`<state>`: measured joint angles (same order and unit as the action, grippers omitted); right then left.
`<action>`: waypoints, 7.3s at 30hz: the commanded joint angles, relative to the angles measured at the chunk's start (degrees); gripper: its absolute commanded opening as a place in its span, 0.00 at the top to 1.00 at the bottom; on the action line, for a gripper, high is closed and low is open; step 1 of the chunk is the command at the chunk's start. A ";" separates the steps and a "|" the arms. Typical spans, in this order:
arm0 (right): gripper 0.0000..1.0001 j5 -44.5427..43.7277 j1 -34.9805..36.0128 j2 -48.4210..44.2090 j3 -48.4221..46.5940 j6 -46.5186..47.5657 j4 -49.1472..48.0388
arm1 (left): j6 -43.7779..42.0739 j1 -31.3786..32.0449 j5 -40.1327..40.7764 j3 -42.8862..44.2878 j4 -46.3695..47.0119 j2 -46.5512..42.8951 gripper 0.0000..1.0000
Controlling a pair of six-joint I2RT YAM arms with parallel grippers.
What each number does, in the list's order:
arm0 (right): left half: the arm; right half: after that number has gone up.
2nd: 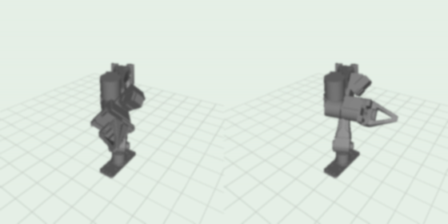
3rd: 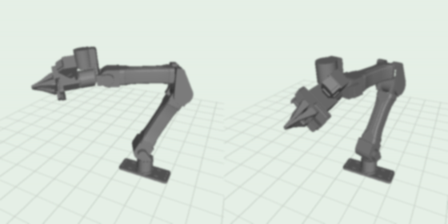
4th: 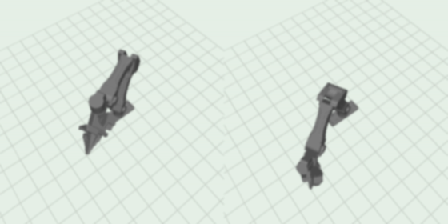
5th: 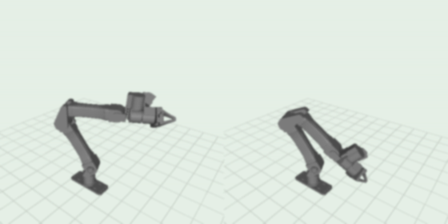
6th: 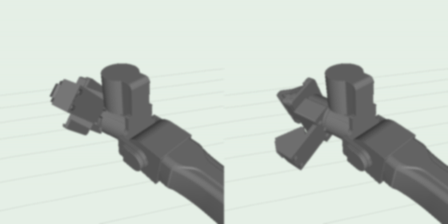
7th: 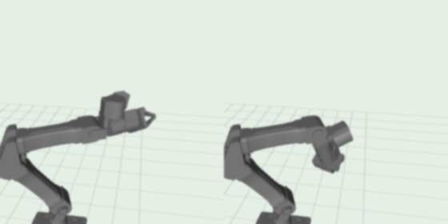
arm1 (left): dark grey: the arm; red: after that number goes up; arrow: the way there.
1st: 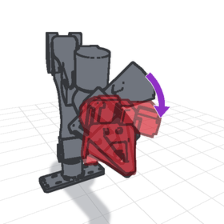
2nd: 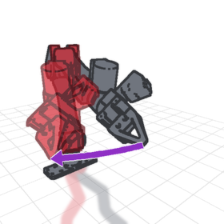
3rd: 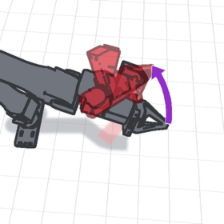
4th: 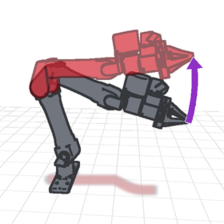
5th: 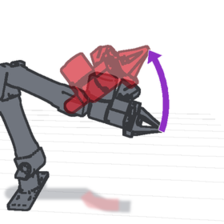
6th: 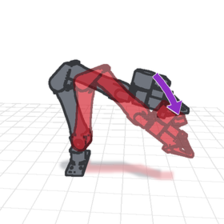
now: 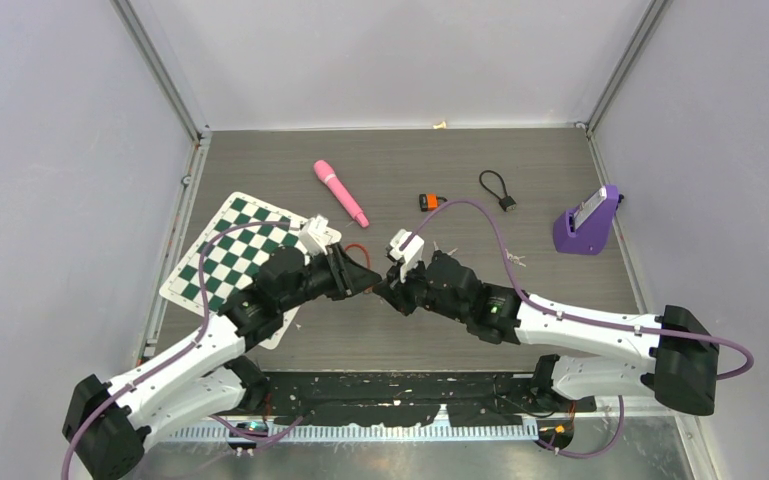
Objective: Unlock with the key
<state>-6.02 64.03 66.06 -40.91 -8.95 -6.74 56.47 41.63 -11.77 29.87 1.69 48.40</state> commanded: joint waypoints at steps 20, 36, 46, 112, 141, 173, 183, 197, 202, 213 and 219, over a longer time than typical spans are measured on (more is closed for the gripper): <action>0.20 -6.17 0.13 -11.32 9.01 -1.85 -14.90 | -12.26 -0.51 8.34 8.48 -10.04 -3.63 1.00; 0.32 -10.10 7.67 -3.36 15.96 36.62 -47.97 | -2.96 -0.75 13.50 14.70 -18.48 -2.77 1.00; 0.50 -12.33 11.57 7.18 12.20 48.17 -57.40 | -1.37 -0.75 14.66 17.55 -19.71 -2.92 1.00; 0.95 10.58 -2.94 -4.53 19.07 -2.31 -59.72 | -11.77 -0.74 0.14 3.49 12.62 -15.98 0.29; 0.95 14.89 -5.42 -0.65 17.65 -20.13 -72.22 | -7.56 -0.67 -10.79 3.63 23.71 -9.55 0.54; 0.56 12.87 -5.98 -4.62 16.85 -20.23 -65.18 | -8.39 -0.32 -6.80 5.51 17.43 -10.42 1.00; 0.66 14.69 -5.95 -2.69 15.43 -20.97 -64.54 | -6.78 -0.22 -6.58 5.24 18.56 -9.99 1.00; 0.78 15.76 -5.93 -1.65 15.15 -21.20 -64.46 | -4.71 -0.23 -6.19 4.92 20.37 -9.71 1.00; 0.91 16.17 -5.92 -1.77 15.24 -21.02 -64.54 | -4.61 -0.23 -6.29 4.82 20.29 -9.63 1.00; 0.95 15.72 -6.07 -3.84 15.60 -20.23 -61.06 | -6.96 -0.23 -3.57 6.37 13.22 -10.55 0.91; 0.95 11.06 -6.85 -7.14 17.21 -22.51 -52.98 | -12.55 -0.23 5.90 11.49 -4.60 -11.71 0.24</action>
<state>8.71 57.82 62.43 -23.38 -30.17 -64.07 48.29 41.28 -14.06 35.90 9.13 37.74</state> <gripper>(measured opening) 0.060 0.525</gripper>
